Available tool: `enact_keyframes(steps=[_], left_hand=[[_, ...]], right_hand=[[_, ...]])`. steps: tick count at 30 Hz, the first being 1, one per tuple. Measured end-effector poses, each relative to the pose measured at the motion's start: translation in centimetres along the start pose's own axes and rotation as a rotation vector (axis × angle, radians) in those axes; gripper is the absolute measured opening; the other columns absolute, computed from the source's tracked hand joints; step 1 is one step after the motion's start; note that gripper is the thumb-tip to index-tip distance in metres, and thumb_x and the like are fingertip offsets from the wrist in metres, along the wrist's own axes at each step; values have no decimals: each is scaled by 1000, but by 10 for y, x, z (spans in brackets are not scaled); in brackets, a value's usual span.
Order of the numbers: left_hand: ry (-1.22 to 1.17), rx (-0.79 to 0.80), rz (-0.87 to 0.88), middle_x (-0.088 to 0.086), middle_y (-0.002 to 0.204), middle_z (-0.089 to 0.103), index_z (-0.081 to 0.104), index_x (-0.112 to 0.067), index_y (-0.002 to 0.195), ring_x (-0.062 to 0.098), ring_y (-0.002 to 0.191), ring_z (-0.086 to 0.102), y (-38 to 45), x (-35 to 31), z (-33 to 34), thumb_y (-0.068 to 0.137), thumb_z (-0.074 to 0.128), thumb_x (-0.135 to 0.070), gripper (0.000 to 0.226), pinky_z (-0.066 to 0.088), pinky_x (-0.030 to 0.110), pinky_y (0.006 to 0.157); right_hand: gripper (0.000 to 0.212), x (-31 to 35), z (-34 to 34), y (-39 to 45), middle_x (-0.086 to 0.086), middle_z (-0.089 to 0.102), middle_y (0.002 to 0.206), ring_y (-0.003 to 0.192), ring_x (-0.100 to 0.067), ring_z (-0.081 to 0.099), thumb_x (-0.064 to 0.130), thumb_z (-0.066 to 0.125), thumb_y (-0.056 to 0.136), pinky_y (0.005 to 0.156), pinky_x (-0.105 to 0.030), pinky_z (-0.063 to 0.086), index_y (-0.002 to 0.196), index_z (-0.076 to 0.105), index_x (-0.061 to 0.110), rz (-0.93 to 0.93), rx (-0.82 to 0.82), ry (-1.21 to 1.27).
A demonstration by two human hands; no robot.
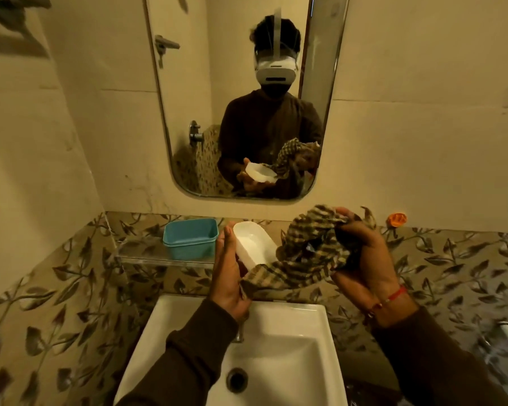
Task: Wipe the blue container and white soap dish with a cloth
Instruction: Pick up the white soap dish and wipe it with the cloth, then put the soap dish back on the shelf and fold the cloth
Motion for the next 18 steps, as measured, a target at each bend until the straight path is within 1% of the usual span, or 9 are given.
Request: enact_keyframes(steps=[2,4,6,9,11,13,14,16,18], left_hand=[[43,-14,95,13,145,52,56,-44,135,40,129,53,1,-10,-3,80,65,-56,57,46,68,100],[68,-34,162,10,146,49,59,-43,133,37,130,51,0,-20,-6,78,68,-51,56,49,64,100],[71,-51,201,9,146,47,59,-38,134,36,129,50,0,-26,-9,78,68,-46,58,57,56,90],[68,-70,228,11,139,47,59,-28,131,34,124,51,1,-28,-9,79,66,-41,53,61,47,78],[53,-55,215,11,132,49,61,-29,120,32,119,53,3,-24,-4,79,67,-37,43,62,46,78],[63,-26,191,11,126,53,63,-30,111,31,115,57,5,-17,-1,81,68,-33,31,62,46,80],[84,-13,181,12,125,55,65,-30,108,32,115,59,6,-12,0,82,69,-32,27,62,45,80],[144,8,162,13,126,59,67,-29,107,35,117,60,6,-5,0,80,73,-33,28,61,44,82],[179,39,139,16,130,60,64,-26,114,37,121,60,9,1,-2,82,72,-31,33,60,44,85]], right_hand=[[25,-10,-13,-7,-13,71,100,97,-29,67,18,46,83,89,-48,52,90,69,13,54,13,3],[24,-22,-30,-14,-11,72,90,85,-27,70,24,48,83,76,-46,57,84,70,14,94,20,-3],[29,-36,-50,-19,-10,72,83,77,-25,70,35,53,82,68,-42,57,83,73,13,155,-24,-80],[44,-62,-70,-25,-17,70,101,95,-33,65,41,59,78,87,-48,50,105,69,7,350,-17,-436],[47,-73,-68,-26,-15,65,117,112,-35,58,38,62,69,100,-53,44,111,69,18,390,79,-694],[52,-79,-65,-21,-15,57,130,120,-36,53,35,63,66,103,-56,42,118,64,34,365,69,-702],[54,-79,-62,-18,-13,55,132,119,-33,56,34,63,71,99,-54,46,124,58,41,321,43,-667],[55,-76,-59,-10,-1,59,127,108,-19,66,33,61,81,82,-36,57,129,47,54,197,-13,-655],[48,-71,-55,-4,7,58,127,105,-10,65,34,59,88,75,-25,56,127,46,58,83,-45,-766]])
Point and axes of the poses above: each hand's wrist, its own y-axis towards the middle knuckle, its own z-axis out of the palm, x = y × z, the point moved 5 cm from there along y, towards the middle knuckle
